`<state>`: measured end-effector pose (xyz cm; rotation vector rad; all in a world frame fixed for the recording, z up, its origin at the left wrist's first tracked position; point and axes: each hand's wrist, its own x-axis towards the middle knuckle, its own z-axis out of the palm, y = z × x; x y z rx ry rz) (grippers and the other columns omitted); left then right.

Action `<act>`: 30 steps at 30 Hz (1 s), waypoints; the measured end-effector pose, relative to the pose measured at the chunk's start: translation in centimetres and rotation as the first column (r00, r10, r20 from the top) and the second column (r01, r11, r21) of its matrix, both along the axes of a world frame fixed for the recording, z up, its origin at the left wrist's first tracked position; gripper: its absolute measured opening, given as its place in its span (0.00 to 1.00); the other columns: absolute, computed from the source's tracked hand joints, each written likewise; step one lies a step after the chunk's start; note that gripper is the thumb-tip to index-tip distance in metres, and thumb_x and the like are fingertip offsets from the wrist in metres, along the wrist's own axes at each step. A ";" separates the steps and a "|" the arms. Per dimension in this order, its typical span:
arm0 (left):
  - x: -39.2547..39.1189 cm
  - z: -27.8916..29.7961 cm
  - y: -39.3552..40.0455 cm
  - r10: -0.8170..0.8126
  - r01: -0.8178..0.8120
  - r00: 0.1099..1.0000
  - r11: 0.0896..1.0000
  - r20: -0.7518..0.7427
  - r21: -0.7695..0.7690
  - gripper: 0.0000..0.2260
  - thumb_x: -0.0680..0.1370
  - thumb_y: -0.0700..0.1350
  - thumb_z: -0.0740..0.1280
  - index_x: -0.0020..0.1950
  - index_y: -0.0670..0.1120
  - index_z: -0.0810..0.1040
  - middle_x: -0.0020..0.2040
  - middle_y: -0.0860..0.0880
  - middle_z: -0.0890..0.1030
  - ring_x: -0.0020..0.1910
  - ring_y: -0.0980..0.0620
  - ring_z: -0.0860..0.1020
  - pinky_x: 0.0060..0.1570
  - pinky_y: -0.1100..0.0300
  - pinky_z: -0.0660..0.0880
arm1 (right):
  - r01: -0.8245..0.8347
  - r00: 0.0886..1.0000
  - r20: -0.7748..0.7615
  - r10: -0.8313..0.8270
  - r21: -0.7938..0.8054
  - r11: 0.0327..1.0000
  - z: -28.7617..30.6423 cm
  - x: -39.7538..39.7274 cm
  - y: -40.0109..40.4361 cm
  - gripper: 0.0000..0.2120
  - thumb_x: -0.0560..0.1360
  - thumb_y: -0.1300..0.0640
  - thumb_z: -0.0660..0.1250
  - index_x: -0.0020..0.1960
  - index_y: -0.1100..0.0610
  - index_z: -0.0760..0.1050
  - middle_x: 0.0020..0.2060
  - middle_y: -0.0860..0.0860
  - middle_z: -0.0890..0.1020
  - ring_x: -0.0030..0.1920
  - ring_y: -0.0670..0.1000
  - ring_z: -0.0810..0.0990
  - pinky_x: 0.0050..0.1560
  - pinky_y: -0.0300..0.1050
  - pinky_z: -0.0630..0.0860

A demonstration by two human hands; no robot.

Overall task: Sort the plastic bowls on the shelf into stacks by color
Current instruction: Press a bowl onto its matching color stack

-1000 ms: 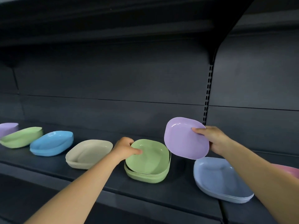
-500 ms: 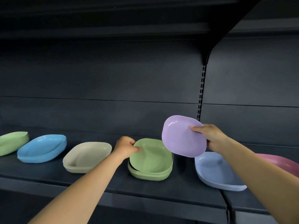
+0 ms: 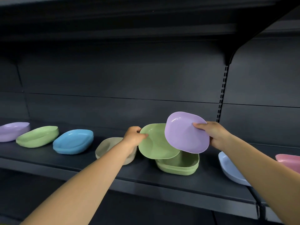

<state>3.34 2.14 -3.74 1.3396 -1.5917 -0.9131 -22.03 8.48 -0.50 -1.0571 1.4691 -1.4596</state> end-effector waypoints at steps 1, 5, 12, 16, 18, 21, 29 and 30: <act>1.0 0.1 0.2 0.012 -0.012 1.000 1.000 -0.009 0.002 0.03 0.75 0.39 0.68 0.44 0.41 0.75 0.38 0.47 0.76 0.37 0.50 0.74 0.35 0.61 0.68 | -0.008 1.000 0.002 0.008 0.001 1.000 0.0 0.9 -0.1 0.11 0.74 0.60 0.70 0.55 0.62 0.76 0.51 0.57 0.81 0.51 0.59 0.80 0.51 0.51 0.76; 5.3 0.2 0.3 0.068 -0.068 0.995 0.998 -0.078 -0.003 0.02 0.76 0.40 0.66 0.46 0.42 0.75 0.43 0.43 0.77 0.42 0.48 0.75 0.42 0.58 0.69 | -0.064 0.998 0.017 0.064 0.000 0.998 -0.3 5.3 -1.0 0.12 0.74 0.59 0.70 0.56 0.61 0.76 0.51 0.56 0.81 0.51 0.58 0.80 0.50 0.50 0.76; 13.8 1.2 -0.7 0.203 -0.209 0.961 0.978 -0.189 -0.013 0.09 0.76 0.42 0.67 0.38 0.43 0.71 0.39 0.44 0.74 0.39 0.47 0.72 0.37 0.58 0.67 | -0.178 0.984 0.016 0.178 0.003 0.984 -0.4 14.2 -3.8 0.09 0.74 0.60 0.70 0.53 0.61 0.77 0.49 0.56 0.82 0.49 0.57 0.81 0.46 0.49 0.77; 19.3 1.6 -2.2 0.242 -0.253 0.951 0.967 -0.194 -0.032 0.07 0.75 0.43 0.68 0.40 0.43 0.72 0.40 0.44 0.74 0.40 0.48 0.71 0.40 0.57 0.66 | -0.223 0.975 0.016 0.223 -0.011 0.975 0.3 18.6 -6.1 0.07 0.74 0.60 0.70 0.51 0.60 0.77 0.47 0.54 0.81 0.48 0.56 0.80 0.47 0.50 0.76; 22.2 1.9 -3.0 0.253 -0.265 0.951 0.963 -0.178 -0.048 0.06 0.74 0.44 0.69 0.43 0.44 0.73 0.40 0.46 0.73 0.40 0.50 0.70 0.41 0.57 0.65 | -0.250 0.968 0.016 0.251 -0.019 0.968 0.5 20.9 -7.5 0.07 0.74 0.60 0.70 0.51 0.60 0.77 0.47 0.53 0.81 0.47 0.55 0.80 0.47 0.49 0.75; 26.6 2.4 -5.1 0.290 -0.305 0.944 0.949 -0.160 -0.082 0.07 0.73 0.44 0.70 0.42 0.45 0.72 0.39 0.47 0.71 0.39 0.50 0.68 0.39 0.58 0.63 | -0.286 0.958 0.013 0.287 -0.039 0.957 1.0 24.5 -10.0 0.03 0.75 0.61 0.69 0.48 0.59 0.77 0.47 0.54 0.81 0.47 0.54 0.81 0.46 0.48 0.76; 39.9 3.4 -11.2 0.429 -0.441 0.894 0.894 -0.126 -0.084 0.18 0.73 0.42 0.71 0.32 0.45 0.63 0.33 0.46 0.63 0.33 0.49 0.62 0.33 0.59 0.56 | -0.283 0.959 -0.020 0.282 -0.057 0.958 3.3 35.1 -18.7 0.12 0.74 0.59 0.70 0.56 0.61 0.76 0.54 0.57 0.81 0.55 0.59 0.79 0.52 0.51 0.76; 41.4 3.1 -11.9 0.439 -0.448 0.891 0.891 -0.120 -0.071 0.16 0.73 0.43 0.71 0.33 0.45 0.65 0.34 0.45 0.65 0.35 0.49 0.64 0.34 0.59 0.58 | -0.290 0.957 -0.028 0.289 -0.059 0.955 3.4 36.5 -19.7 0.12 0.74 0.59 0.70 0.56 0.61 0.76 0.54 0.57 0.81 0.54 0.59 0.79 0.52 0.51 0.75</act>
